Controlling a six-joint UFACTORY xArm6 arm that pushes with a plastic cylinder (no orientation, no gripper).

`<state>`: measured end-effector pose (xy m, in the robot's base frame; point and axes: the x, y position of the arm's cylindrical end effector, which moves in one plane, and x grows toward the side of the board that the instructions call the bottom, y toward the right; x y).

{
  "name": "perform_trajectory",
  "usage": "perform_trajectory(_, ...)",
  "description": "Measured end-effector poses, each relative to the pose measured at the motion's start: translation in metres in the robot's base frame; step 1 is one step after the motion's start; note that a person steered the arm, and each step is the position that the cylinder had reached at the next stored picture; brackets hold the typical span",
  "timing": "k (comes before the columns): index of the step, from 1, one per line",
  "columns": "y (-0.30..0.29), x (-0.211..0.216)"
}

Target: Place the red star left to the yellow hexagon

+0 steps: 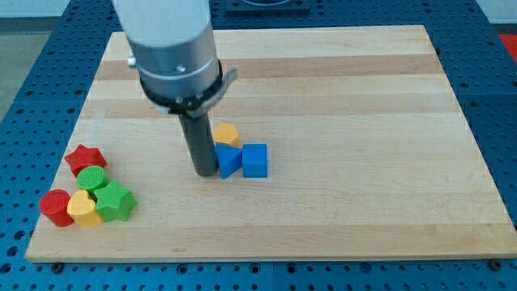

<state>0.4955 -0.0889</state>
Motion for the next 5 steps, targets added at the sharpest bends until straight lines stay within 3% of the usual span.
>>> perform_trajectory(2,-0.008,0.0)
perform_trajectory(4,-0.066,0.092)
perform_trajectory(5,-0.066,0.095)
